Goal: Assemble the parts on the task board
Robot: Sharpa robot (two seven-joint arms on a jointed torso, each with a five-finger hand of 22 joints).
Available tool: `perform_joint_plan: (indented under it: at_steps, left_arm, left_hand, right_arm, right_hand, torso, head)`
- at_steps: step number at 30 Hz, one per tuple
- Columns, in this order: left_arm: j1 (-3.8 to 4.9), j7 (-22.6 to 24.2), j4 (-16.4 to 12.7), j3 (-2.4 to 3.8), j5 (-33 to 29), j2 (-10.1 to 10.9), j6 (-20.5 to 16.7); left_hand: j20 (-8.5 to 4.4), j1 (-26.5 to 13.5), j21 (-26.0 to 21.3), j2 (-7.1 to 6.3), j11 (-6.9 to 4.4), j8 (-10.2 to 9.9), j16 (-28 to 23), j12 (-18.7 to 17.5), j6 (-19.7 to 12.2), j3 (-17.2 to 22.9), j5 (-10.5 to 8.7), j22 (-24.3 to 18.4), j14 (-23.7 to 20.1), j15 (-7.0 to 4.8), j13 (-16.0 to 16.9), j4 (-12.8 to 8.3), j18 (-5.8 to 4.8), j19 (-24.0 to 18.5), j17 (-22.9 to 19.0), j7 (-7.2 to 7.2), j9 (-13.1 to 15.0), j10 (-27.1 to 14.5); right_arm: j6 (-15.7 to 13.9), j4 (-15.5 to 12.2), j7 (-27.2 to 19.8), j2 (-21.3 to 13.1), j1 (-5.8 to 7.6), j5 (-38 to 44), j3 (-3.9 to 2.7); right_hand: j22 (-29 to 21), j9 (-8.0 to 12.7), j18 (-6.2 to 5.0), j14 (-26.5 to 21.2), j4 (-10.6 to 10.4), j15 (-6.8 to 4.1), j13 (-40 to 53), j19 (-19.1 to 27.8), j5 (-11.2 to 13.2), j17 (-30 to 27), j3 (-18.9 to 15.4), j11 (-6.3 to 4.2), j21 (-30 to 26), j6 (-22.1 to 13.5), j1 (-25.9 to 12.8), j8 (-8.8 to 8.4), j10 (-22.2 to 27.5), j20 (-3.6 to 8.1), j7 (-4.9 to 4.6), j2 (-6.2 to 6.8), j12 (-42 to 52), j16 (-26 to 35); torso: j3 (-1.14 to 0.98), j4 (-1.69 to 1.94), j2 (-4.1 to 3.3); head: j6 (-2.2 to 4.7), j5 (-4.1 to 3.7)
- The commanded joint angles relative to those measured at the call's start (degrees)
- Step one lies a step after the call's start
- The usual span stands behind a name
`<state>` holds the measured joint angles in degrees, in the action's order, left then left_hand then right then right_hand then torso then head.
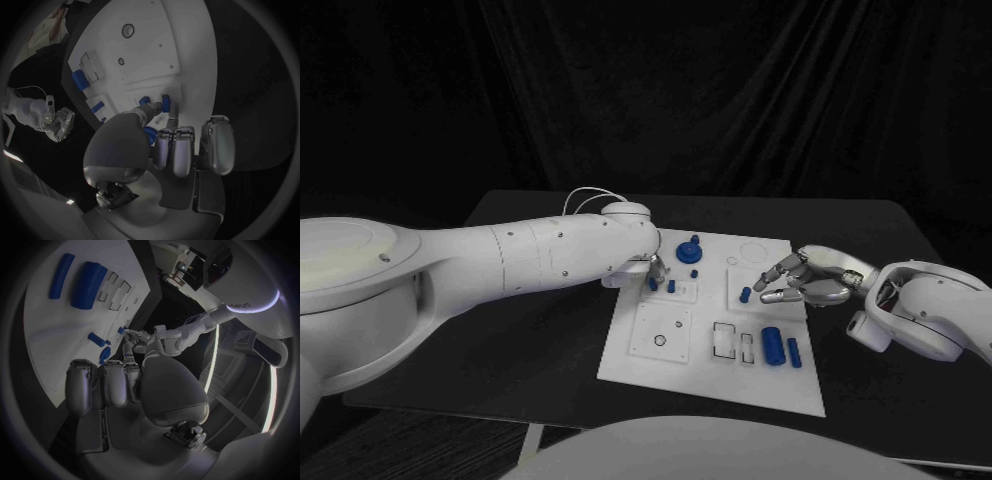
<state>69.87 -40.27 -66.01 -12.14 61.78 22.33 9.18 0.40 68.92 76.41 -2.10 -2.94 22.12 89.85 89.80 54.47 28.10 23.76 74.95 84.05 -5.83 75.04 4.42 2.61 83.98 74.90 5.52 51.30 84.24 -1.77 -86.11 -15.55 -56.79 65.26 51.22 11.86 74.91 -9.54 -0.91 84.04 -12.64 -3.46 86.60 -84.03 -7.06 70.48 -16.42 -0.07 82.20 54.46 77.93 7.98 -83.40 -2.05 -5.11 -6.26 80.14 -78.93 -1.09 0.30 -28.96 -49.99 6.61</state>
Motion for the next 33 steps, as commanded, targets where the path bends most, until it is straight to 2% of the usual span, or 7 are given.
perform_joint_plan:
  at_steps: [1, 8, 14, 19, 22, 31, 33]
  left_arm:
    - [-0.2, -0.27, 0.17, 0.0, -0.03, -0.27, 0.58]
    - [-0.32, -0.31, 0.5, 0.0, -0.03, -0.58, 1.44]
    - [-0.51, -0.7, 0.74, 0.0, -0.02, -0.8, 2.49]
    - [-0.65, -1.13, 0.93, 0.0, -0.02, -0.89, 3.53]
    - [-0.7, -1.26, 1.01, 0.0, 0.02, -0.87, 3.96]
    - [-0.77, -1.38, 0.88, 0.0, 2.91, -0.61, 4.45]
    - [-0.77, -1.39, 0.86, 0.0, 3.13, -0.56, 4.56]
  left_hand:
    - [-0.28, 0.4, -0.25, 0.36, -0.3, 0.17, 0.15, -0.19, 4.59, 1.42, -0.04, 11.48, 5.95, -0.44, 14.68, -1.08, 0.0, 2.82, 15.1, -4.4, -0.02, 5.55]
    - [-0.2, -0.91, -0.39, -0.19, -0.23, -0.46, 0.15, -0.29, 4.43, 0.35, -0.75, 11.47, 5.95, -0.34, 14.61, 0.15, 0.01, 2.8, 15.1, -4.34, -0.19, 5.5]
    - [-0.17, -2.45, -0.66, -0.44, -0.3, -1.69, 0.15, -0.49, 4.42, -2.19, -5.2, 11.45, 5.95, -0.39, 14.47, 2.47, 0.04, 2.81, 15.1, -4.52, -0.58, 5.4]
    - [-0.18, -2.98, -0.89, -0.55, -0.26, -2.63, 0.15, -0.7, 4.21, -3.1, -6.32, 11.41, 5.95, -0.36, 14.32, 3.43, 0.07, 2.78, 15.1, -4.43, -1.03, 5.29]
    - [-0.09, -3.97, -1.27, -0.75, -0.16, -3.74, 0.15, -0.94, 4.58, -4.6, -8.66, 11.33, 5.95, -0.26, 14.16, 4.91, 0.12, 2.73, 15.1, -4.33, -1.65, 5.16]
    - [-0.09, -4.17, -1.51, -1.17, -0.14, -4.14, 0.15, -1.07, 4.74, -5.26, -8.83, 11.28, 5.95, -0.25, 14.08, 5.23, 0.16, 2.7, 15.1, -4.33, -1.84, 5.1]
    - [-0.1, -3.79, -1.6, -1.2, -0.21, -4.36, 0.15, -1.09, 4.99, -5.32, -8.01, 11.26, 5.95, -0.29, 14.06, 5.09, 0.18, 2.7, 15.1, -4.44, -1.93, 5.08]
  right_arm:
    - [-0.45, -0.04, 0.47, -0.02, -0.15, -0.06, -0.02]
    - [-0.45, -0.11, 0.45, -0.15, -0.17, -0.06, -0.02]
    - [-0.47, -0.14, 0.42, -0.21, -0.17, -0.06, -0.02]
    - [-0.46, -0.14, 0.38, -0.21, -0.17, -0.06, -0.02]
    - [-0.47, -0.16, 0.36, -0.22, -0.18, -0.06, -0.02]
    - [-0.47, -0.17, 0.35, -0.25, -0.19, -0.06, -0.02]
    - [-0.43, -0.16, 0.37, -0.25, -0.19, -0.06, -0.02]
  right_hand:
    - [12.36, 0.02, -1.14, 2.37, 0.25, -0.47, -11.43, -2.33, 0.09, -0.05, 0.0, -0.04, -0.3, 0.18, 2.01, -0.07, -1.72, -0.34, -0.14, -2.1, -0.86, 0.24]
    - [12.36, 0.02, -1.14, 2.37, 0.25, -0.47, -11.43, -2.33, 0.09, -0.05, 0.0, -0.04, -0.3, 0.18, 2.01, -0.07, -1.72, -0.34, -0.14, -2.1, -0.86, 0.24]
    - [12.36, 0.02, -1.14, 2.37, 0.25, -0.47, -11.43, -2.33, 0.09, -0.05, 0.0, -0.04, -0.3, 0.18, 2.01, -0.07, -1.72, -0.34, -0.14, -2.1, -0.86, 0.24]
    - [12.33, 0.03, -1.16, 2.37, 0.28, -0.46, -11.4, -2.29, 0.05, 0.0, -0.03, -0.03, -0.38, 0.18, 2.05, -0.08, -1.72, -0.35, -0.15, -2.13, -0.84, 0.21]
    - [12.33, 0.03, -1.16, 2.37, 0.28, -0.46, -11.4, -2.29, 0.05, 0.0, -0.03, -0.03, -0.38, 0.18, 2.05, -0.08, -1.72, -0.35, -0.15, -2.13, -0.84, 0.21]
    - [12.33, 0.03, -1.16, 2.37, 0.28, -0.46, -11.4, -2.29, 0.05, 0.0, -0.03, -0.03, -0.38, 0.18, 2.05, -0.08, -1.72, -0.35, -0.15, -2.13, -0.84, 0.21]
    - [12.33, 0.03, -1.16, 2.37, 0.28, -0.46, -11.4, -2.29, 0.05, 0.0, -0.03, -0.03, -0.38, 0.18, 2.05, -0.08, -1.72, -0.35, -0.15, -2.13, -0.84, 0.21]
  torso:
    - [0.0, -0.02, 0.03]
    - [0.01, 0.0, -0.01]
    - [0.01, -0.04, 0.0]
    - [0.01, -0.05, 0.03]
    - [0.01, -0.02, 0.02]
    - [0.01, 0.03, -0.05]
    - [0.01, 0.04, -0.03]
  head:
    - [-0.01, -0.07]
    - [-0.01, -0.16]
    - [-0.01, -0.13]
    - [-0.01, -0.09]
    - [-0.01, -0.11]
    - [-0.01, -0.12]
    - [-0.01, -0.15]
